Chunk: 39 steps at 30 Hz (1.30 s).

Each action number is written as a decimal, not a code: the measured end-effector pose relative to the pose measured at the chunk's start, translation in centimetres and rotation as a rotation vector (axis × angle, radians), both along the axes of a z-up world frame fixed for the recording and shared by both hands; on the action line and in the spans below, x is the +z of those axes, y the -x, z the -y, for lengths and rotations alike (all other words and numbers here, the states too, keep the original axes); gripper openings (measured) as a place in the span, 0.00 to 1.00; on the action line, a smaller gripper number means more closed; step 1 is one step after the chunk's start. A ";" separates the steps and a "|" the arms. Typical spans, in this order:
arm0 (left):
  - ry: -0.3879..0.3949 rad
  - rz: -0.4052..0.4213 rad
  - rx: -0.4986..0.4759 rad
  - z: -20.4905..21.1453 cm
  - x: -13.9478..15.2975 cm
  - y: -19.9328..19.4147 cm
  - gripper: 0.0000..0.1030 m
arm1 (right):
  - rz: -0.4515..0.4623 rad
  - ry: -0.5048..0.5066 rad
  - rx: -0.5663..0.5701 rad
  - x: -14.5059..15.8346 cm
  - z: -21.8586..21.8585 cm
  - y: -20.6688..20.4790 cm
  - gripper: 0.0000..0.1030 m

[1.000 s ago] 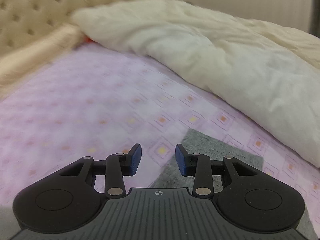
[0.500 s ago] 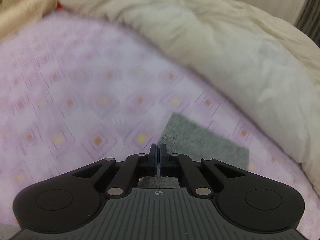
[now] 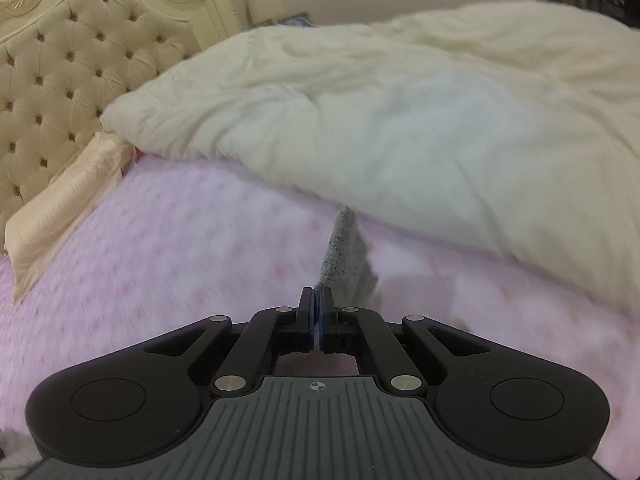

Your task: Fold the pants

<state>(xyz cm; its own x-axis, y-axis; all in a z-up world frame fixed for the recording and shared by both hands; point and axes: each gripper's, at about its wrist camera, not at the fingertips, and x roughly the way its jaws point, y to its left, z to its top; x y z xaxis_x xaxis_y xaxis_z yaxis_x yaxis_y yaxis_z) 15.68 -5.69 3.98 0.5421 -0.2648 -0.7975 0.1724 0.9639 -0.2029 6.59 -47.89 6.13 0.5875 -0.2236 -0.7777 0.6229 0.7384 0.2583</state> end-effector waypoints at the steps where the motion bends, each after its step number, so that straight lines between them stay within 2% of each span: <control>1: -0.012 0.002 -0.015 -0.1 -0.4 1.2 0.12 | -0.018 -0.013 -0.010 -1.1 -0.4 1.2 0.02; 4: -0.055 -0.020 -0.048 -0.5 -2.1 4.1 0.12 | -0.077 -0.077 -0.041 -4.6 -1.2 4.2 0.02; 6: -0.081 -0.056 -0.057 -0.6 -3.7 5.2 0.12 | -0.084 -0.119 -0.069 -6.5 -1.3 5.6 0.02; 8: -0.084 -0.119 -0.054 -0.9 -5.6 5.7 0.12 | -0.049 -0.145 -0.091 -7.3 -1.1 6.7 0.05; 11: -0.091 -0.173 -0.038 -1.1 -7.6 5.9 0.12 | 0.065 -0.244 -0.150 -7.7 -0.1 8.2 0.07; 12: -0.089 -0.177 -0.037 -1.1 -7.9 5.9 0.12 | 0.078 -0.268 -0.165 -7.9 0.4 8.4 0.15; 14: -0.094 -0.177 -0.031 -0.7 -7.9 6.1 0.12 | 0.076 -0.250 -0.205 -7.9 0.9 8.5 0.30; 18: -0.111 -0.169 -0.029 -0.1 -8.1 5.9 0.12 | 0.109 -0.247 -0.226 -8.3 1.5 8.2 0.32; 22: -0.105 -0.172 -0.023 0.0 -8.1 5.7 0.12 | 0.077 -0.242 -0.238 -9.2 1.8 7.3 0.29; 23: -0.101 -0.176 -0.021 -0.1 -8.2 5.6 0.12 | 0.061 -0.226 -0.246 -8.9 1.6 7.1 0.15; 24: -0.094 -0.183 -0.017 -0.2 -8.2 5.8 0.12 | 0.053 -0.194 -0.229 -8.3 1.5 6.3 0.07; 26: -0.078 -0.195 -0.011 -0.4 -8.1 5.3 0.12 | 0.053 -0.103 -0.133 -6.1 0.9 4.6 0.06; 28: -0.060 -0.198 -0.013 -1.1 -7.8 5.1 0.11 | 0.101 -0.017 -0.048 -2.9 0.1 2.5 0.06; 31: -0.042 -0.141 -0.017 -0.7 -5.6 3.1 0.10 | 0.236 0.058 0.012 2.4 -0.3 1.1 0.06; 34: -0.003 -0.013 -0.014 -0.4 -1.3 2.5 0.10 | 0.318 0.127 0.025 5.4 -0.7 2.8 0.06; 37: 0.004 0.112 -0.029 -0.7 1.3 4.1 0.11 | 0.286 0.145 -0.031 3.5 -0.2 6.0 0.06; 39: 0.012 0.103 -0.054 -1.1 0.4 5.1 0.11 | 0.173 0.078 -0.071 -0.8 0.7 7.7 0.06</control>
